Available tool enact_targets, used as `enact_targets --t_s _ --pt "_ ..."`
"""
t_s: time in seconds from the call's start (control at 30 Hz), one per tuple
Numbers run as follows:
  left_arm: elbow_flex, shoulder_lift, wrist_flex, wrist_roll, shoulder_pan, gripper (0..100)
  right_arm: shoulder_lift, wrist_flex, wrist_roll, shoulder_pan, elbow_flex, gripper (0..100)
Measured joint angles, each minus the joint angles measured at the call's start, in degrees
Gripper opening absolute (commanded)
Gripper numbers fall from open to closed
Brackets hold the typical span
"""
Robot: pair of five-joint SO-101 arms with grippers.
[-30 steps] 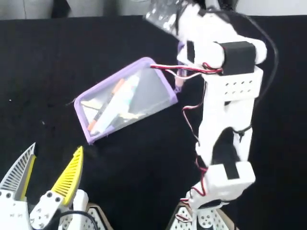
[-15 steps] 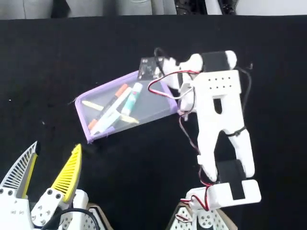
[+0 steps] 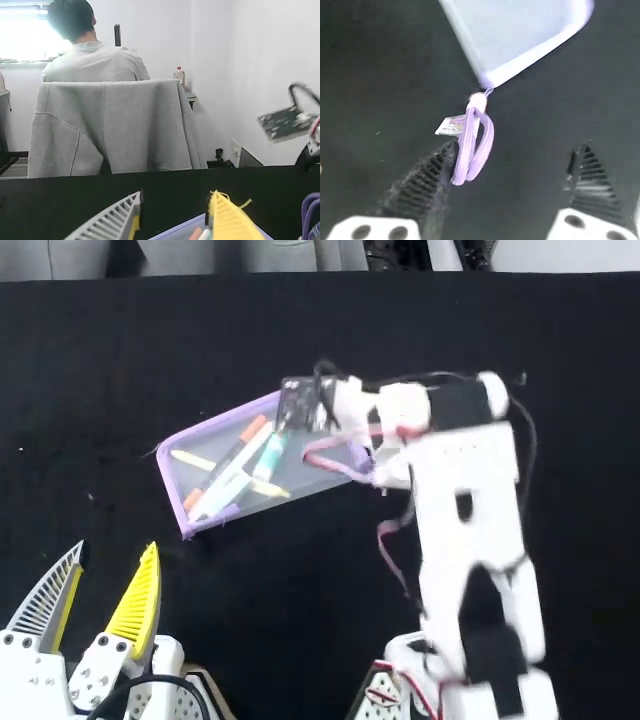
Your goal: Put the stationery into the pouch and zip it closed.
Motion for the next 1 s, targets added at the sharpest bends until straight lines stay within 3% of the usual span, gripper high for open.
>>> enact_targets --t_s 0.1,0.23,0.37,0.5,0.77,1.0 --pt "0.0 0.0 0.0 0.0 0.0 18 -8.9 0.0 0.0 -3.1 0.0 35.0" --pt "0.0 0.0 1.7 0.0 0.0 4 -22.3 -0.1 0.0 -3.7 0.0 35.0" --pt "0.0 0.0 2.5 0.0 0.0 3 -35.2 -0.2 -0.5 -3.9 0.0 34.9" --pt "0.0 0.0 2.7 0.1 0.0 3 -45.9 -1.4 -6.5 -4.4 2.5 32.3" --pt "-0.1 -0.4 5.1 0.2 0.0 3 -63.8 -9.1 -19.4 2.7 20.9 6.8" --pt "-0.1 -0.4 8.7 0.2 0.0 3 -84.0 -20.7 -33.4 8.4 42.1 4.8"
